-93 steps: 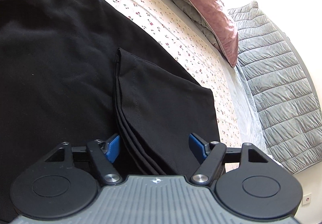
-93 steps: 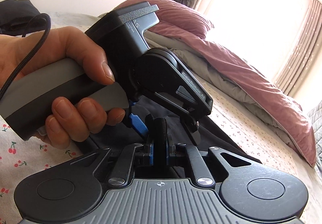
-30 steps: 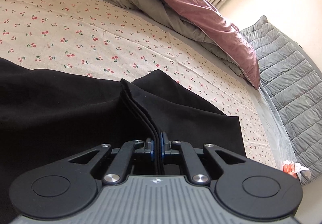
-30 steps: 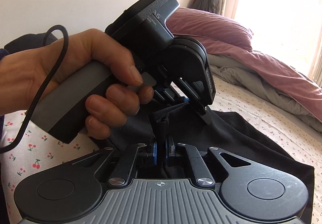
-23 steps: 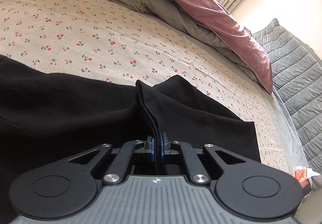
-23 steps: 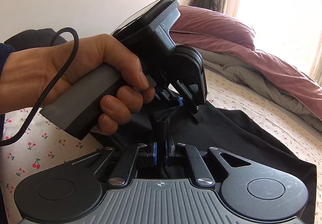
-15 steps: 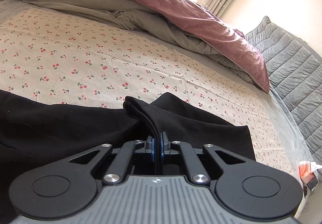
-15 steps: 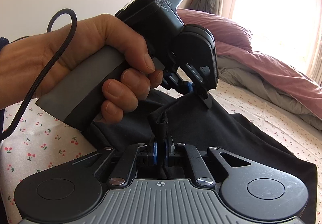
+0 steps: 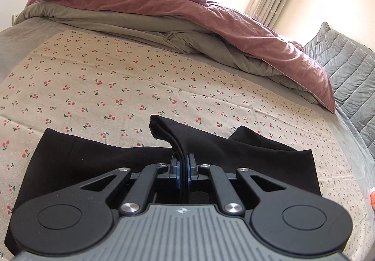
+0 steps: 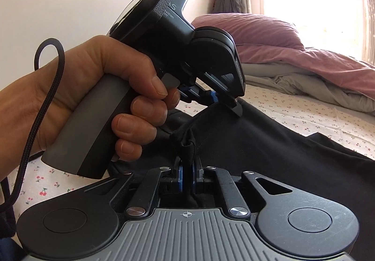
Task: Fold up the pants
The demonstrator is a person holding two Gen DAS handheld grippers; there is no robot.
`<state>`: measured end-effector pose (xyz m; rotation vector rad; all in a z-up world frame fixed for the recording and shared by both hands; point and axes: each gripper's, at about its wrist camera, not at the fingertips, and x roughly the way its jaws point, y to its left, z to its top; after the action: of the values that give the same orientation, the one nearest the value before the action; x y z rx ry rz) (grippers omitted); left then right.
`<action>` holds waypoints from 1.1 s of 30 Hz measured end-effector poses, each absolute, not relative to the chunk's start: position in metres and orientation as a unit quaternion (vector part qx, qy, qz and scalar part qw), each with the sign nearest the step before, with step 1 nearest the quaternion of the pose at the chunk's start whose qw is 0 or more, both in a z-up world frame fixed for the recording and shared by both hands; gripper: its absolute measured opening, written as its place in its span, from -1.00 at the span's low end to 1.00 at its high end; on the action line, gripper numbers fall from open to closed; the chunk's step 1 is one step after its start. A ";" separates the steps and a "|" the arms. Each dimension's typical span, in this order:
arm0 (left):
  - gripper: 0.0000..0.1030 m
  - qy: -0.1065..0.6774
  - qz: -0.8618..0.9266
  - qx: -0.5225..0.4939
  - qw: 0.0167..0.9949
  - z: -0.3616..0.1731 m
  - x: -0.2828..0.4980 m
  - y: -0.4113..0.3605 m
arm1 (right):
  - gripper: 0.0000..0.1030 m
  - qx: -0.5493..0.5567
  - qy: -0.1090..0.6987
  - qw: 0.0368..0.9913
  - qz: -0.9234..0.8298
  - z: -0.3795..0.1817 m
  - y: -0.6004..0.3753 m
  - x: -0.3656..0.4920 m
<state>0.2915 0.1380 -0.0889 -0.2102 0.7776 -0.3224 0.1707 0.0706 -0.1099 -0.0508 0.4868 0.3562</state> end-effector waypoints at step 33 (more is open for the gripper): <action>-0.87 0.421 -0.062 -0.042 0.904 -0.125 0.296 0.203 | -0.86 0.004 0.314 0.917 0.246 -0.140 0.117 0.255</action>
<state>0.2961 0.2029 -0.1246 -0.0874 0.8705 -0.1272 0.2549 0.1165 -0.1402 0.0090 0.6458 0.5053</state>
